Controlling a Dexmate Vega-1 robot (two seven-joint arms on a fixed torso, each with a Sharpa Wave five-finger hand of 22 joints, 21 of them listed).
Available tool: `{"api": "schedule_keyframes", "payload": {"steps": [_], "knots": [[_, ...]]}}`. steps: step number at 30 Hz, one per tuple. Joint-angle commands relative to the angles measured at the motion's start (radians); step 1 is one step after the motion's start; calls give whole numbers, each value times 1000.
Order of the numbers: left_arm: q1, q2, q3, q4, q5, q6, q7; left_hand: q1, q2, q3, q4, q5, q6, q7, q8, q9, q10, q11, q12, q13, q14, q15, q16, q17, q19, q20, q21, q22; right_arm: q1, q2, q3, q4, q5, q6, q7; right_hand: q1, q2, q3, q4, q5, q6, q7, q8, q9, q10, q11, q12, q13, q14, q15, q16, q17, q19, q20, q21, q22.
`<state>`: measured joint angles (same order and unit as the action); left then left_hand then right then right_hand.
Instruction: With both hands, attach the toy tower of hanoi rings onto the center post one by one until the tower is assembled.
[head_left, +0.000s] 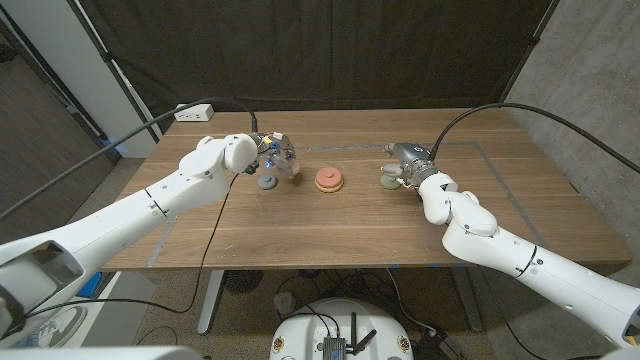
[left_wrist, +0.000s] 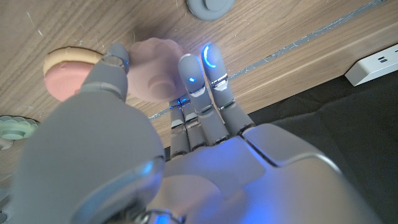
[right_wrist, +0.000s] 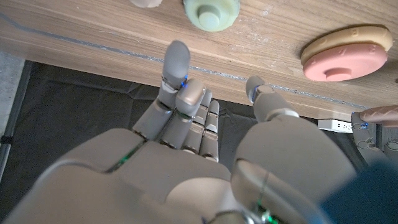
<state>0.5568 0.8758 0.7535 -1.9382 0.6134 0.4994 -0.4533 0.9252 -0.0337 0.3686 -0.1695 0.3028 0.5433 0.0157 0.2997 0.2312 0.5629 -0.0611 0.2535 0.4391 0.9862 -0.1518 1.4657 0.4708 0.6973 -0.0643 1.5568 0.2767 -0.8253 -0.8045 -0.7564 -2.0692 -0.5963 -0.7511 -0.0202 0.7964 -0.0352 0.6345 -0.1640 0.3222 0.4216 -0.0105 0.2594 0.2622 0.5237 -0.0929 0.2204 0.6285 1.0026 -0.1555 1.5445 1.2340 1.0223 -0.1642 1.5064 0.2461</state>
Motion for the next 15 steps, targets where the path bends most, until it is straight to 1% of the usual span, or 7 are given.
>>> {"api": "schedule_keyframes", "payload": {"steps": [1,9,15], "knots": [[-7,-8,-2,-13,6,-4,-3,0,9,6,9,7,8,-2,4,3,74,-64,-4,5,6,-68,1,3,6,-143,0,4,8,0,5,14,19,21,-8,-1,5,4,2,9,6,2,-1,4,8,2,1,2,-1,-61,2,1,-1,-56,5,0],[-40,-29,10,1,10,-39,-17,1,7,7,6,9,5,-3,1,3,65,-61,-11,9,3,-68,0,4,1,-144,-1,6,6,-4,11,12,27,10,-10,-1,5,5,2,10,8,3,-2,4,9,3,1,3,-1,-61,3,1,0,-56,6,0],[-47,-46,12,13,3,-75,-4,3,4,6,4,11,-5,-1,-5,4,55,-58,-18,13,-9,-68,-5,2,-12,-143,-8,1,-1,-15,14,0,32,4,-9,-1,6,5,1,10,7,4,-3,5,10,3,0,3,0,-61,3,1,1,-56,8,1]]}}
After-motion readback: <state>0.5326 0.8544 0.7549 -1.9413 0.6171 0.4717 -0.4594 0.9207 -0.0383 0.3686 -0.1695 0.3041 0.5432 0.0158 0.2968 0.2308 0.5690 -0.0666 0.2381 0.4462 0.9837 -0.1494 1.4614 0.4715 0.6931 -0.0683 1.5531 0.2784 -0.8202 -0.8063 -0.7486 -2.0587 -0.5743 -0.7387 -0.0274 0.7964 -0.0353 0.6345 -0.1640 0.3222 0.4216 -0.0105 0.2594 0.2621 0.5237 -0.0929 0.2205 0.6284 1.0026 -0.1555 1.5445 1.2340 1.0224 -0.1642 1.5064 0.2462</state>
